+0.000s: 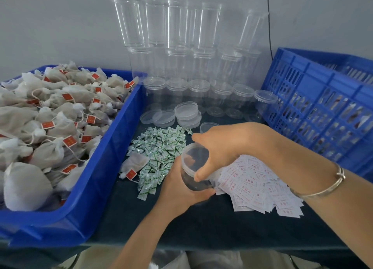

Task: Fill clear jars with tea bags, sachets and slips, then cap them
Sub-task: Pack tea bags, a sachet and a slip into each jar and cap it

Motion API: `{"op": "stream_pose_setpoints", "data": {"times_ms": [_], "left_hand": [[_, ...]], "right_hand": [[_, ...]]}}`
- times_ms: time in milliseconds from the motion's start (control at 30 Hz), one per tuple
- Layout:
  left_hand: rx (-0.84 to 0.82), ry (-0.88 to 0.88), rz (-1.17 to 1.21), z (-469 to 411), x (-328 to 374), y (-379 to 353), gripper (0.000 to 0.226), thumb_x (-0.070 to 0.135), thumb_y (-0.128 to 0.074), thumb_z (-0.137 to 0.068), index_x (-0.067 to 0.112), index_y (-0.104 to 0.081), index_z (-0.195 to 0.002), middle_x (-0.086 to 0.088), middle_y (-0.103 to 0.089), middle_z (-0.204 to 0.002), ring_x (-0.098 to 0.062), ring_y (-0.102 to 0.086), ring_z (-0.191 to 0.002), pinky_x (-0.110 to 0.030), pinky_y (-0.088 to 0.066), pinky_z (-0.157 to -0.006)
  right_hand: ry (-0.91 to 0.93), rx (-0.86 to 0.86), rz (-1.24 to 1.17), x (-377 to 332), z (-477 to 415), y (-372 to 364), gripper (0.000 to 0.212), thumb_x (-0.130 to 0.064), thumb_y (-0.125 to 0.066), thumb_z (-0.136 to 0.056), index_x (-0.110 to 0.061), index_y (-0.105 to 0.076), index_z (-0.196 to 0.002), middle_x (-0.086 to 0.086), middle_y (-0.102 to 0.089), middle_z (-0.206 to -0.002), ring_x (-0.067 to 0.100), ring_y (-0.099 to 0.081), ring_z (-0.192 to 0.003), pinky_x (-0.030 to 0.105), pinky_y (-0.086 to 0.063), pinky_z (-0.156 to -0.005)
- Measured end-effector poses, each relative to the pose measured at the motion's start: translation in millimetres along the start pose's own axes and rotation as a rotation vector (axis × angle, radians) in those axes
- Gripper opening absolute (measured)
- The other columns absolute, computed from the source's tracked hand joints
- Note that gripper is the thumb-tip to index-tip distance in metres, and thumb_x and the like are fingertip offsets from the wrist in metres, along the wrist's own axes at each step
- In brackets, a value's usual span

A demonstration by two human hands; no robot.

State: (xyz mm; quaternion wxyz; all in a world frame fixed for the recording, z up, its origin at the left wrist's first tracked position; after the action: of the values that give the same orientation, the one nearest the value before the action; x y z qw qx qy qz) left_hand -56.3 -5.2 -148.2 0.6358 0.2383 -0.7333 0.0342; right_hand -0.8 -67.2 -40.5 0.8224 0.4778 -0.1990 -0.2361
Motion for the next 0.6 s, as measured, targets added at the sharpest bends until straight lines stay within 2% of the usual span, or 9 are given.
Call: {"op": "stream_pose_setpoints", "data": {"times_ms": [133, 267, 367, 433, 467, 500, 533, 567, 600], "left_hand": [[-0.012, 0.007, -0.001, -1, -2, 0, 0.083, 0.043, -0.088, -0.045, 0.037, -0.049, -0.118, 0.014, -0.066, -0.111, -0.004, -0.062, -0.104, -0.038, -0.054, -0.089], [-0.063, 0.022, -0.019, -3, -4, -1, 0.083, 0.048, -0.088, -0.043, 0.044, -0.048, -0.116, 0.022, -0.064, -0.11, 0.003, -0.06, -0.104, -0.021, -0.05, -0.088], [-0.106, 0.022, -0.005, -5, -4, -3, 0.084, 0.047, -0.087, -0.043, 0.041, -0.049, -0.118, 0.03, -0.062, -0.108, 0.009, -0.059, -0.102, -0.006, -0.045, -0.082], [-0.119, 0.038, 0.024, -6, -7, -4, 0.087, 0.046, -0.087, -0.043, 0.034, -0.051, -0.121, 0.027, -0.064, -0.108, 0.008, -0.06, -0.102, -0.005, -0.044, -0.081], [-0.126, 0.044, 0.03, -5, -7, -5, 0.087, 0.046, -0.088, -0.043, 0.034, -0.05, -0.121, 0.025, -0.065, -0.108, 0.008, -0.06, -0.103, -0.005, -0.044, -0.081], [-0.13, 0.045, 0.025, -5, -8, -5, 0.087, 0.046, -0.088, -0.044, 0.037, -0.049, -0.121, 0.025, -0.064, -0.109, 0.01, -0.059, -0.103, -0.004, -0.043, -0.081], [-0.128, 0.037, 0.008, -4, -7, -5, 0.085, 0.045, -0.088, -0.045, 0.039, -0.048, -0.12, 0.027, -0.062, -0.111, 0.011, -0.057, -0.104, -0.003, -0.042, -0.082], [-0.127, 0.021, -0.007, -4, -5, -4, 0.083, 0.044, -0.088, -0.047, 0.041, -0.047, -0.119, 0.03, -0.061, -0.111, 0.012, -0.056, -0.105, -0.002, -0.041, -0.082], [-0.131, 0.009, -0.01, -4, -4, -4, 0.08, 0.043, -0.087, -0.048, 0.04, -0.048, -0.118, 0.032, -0.06, -0.111, 0.012, -0.056, -0.105, -0.002, -0.041, -0.082]], "right_hand": [[0.022, -0.009, 0.018, -4, -5, 3, 0.066, -0.072, -0.071, -0.072, -0.03, -0.033, -0.106, -0.014, -0.041, -0.084, 0.006, -0.043, -0.072, 0.026, -0.033, -0.055], [0.108, -0.058, 0.007, -10, -1, 2, 0.06, -0.05, -0.08, -0.074, -0.035, -0.032, -0.108, -0.012, -0.046, -0.09, 0.011, -0.05, -0.081, 0.028, -0.04, -0.061], [0.2, -0.074, 0.133, -17, 2, 0, 0.081, -0.018, -0.08, -0.078, -0.04, -0.033, -0.139, -0.003, -0.045, -0.123, 0.023, -0.045, -0.115, 0.038, -0.049, -0.082], [0.26, -0.111, 0.173, -23, 7, -4, 0.097, -0.003, -0.074, -0.079, -0.051, -0.024, -0.148, -0.002, -0.025, -0.152, 0.025, -0.025, -0.14, 0.044, -0.044, -0.101], [0.262, -0.153, 0.125, -23, 10, -6, 0.102, -0.009, -0.077, -0.08, -0.058, -0.018, -0.148, -0.008, -0.008, -0.161, 0.025, -0.013, -0.148, 0.047, -0.038, -0.109], [0.242, -0.184, 0.043, -22, 13, -7, 0.104, -0.027, -0.082, -0.08, -0.064, -0.011, -0.147, -0.013, 0.005, -0.164, 0.022, -0.007, -0.151, 0.048, -0.033, -0.113], [0.208, -0.167, -0.043, -20, 14, -3, 0.102, -0.049, -0.08, -0.079, -0.065, -0.006, -0.147, -0.013, 0.006, -0.164, 0.023, -0.014, -0.15, 0.047, -0.034, -0.113], [0.16, -0.089, -0.094, -18, 13, 4, 0.094, -0.067, -0.069, -0.079, -0.059, -0.008, -0.15, -0.008, -0.006, -0.163, 0.024, -0.033, -0.139, 0.043, -0.04, -0.105], [0.099, 0.012, -0.097, -14, 11, 12, 0.086, -0.079, -0.052, -0.08, -0.046, -0.02, -0.153, 0.001, -0.028, -0.155, 0.022, -0.048, -0.118, 0.037, -0.043, -0.091]]}}
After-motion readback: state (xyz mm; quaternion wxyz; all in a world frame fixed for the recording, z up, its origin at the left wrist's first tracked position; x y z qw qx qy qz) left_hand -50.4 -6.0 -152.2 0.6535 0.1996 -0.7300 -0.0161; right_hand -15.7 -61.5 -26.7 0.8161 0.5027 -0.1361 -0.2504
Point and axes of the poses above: each hand's wrist, its own z-axis away from the middle knuckle, its own y-axis out of the back of the hand, x = y × z, the point moved 9 cm from there along -z, towards the middle knuckle
